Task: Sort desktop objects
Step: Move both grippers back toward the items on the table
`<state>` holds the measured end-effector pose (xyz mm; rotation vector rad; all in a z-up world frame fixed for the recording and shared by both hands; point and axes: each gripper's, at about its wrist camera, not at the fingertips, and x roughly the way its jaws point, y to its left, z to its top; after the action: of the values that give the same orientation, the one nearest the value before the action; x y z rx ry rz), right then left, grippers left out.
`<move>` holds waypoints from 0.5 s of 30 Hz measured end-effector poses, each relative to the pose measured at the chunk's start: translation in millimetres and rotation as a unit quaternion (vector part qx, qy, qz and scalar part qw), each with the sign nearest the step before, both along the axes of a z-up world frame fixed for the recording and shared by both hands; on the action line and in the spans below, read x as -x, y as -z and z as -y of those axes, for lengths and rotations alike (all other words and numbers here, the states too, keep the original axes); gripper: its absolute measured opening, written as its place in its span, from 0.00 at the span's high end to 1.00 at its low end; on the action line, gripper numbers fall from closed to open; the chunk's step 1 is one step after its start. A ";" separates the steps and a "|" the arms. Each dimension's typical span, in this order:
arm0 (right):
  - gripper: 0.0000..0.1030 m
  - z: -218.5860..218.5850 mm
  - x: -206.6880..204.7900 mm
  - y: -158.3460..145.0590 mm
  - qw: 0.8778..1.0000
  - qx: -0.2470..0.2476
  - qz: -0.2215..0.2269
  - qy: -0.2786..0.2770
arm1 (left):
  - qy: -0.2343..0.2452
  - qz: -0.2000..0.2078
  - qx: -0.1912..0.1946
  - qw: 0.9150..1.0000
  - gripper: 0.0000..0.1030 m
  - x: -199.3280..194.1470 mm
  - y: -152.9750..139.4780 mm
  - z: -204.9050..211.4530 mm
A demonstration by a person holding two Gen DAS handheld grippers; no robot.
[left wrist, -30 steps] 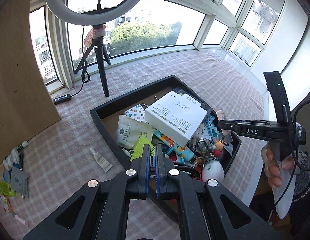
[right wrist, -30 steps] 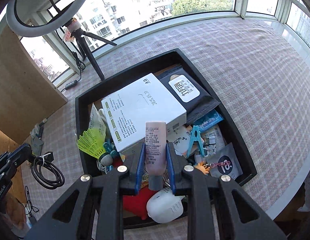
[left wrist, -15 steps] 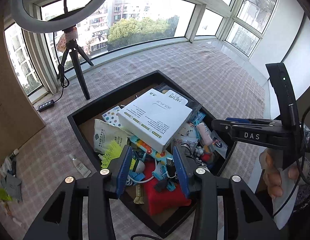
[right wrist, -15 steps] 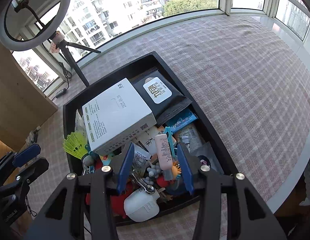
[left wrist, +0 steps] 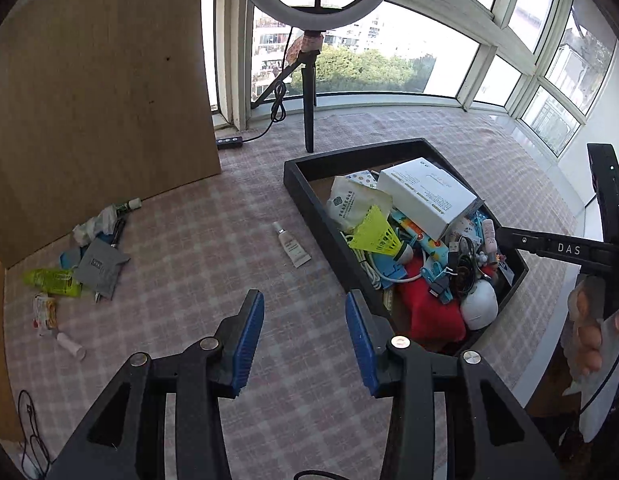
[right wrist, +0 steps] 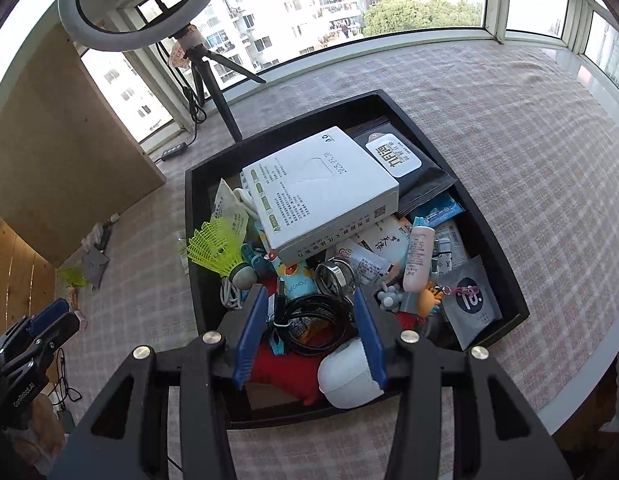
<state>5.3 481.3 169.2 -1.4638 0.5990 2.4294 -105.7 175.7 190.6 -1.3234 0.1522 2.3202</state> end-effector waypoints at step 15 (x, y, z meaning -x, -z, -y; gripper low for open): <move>0.57 128.9 -35.1 -9.9 1.000 0.001 0.000 -0.012 | -0.093 0.030 0.017 0.995 0.61 -19.6 20.3 180.6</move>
<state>40.5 352.3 179.1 -1.4791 0.5865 2.4473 -86.2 -4.9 170.3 -1.4792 0.0520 2.4365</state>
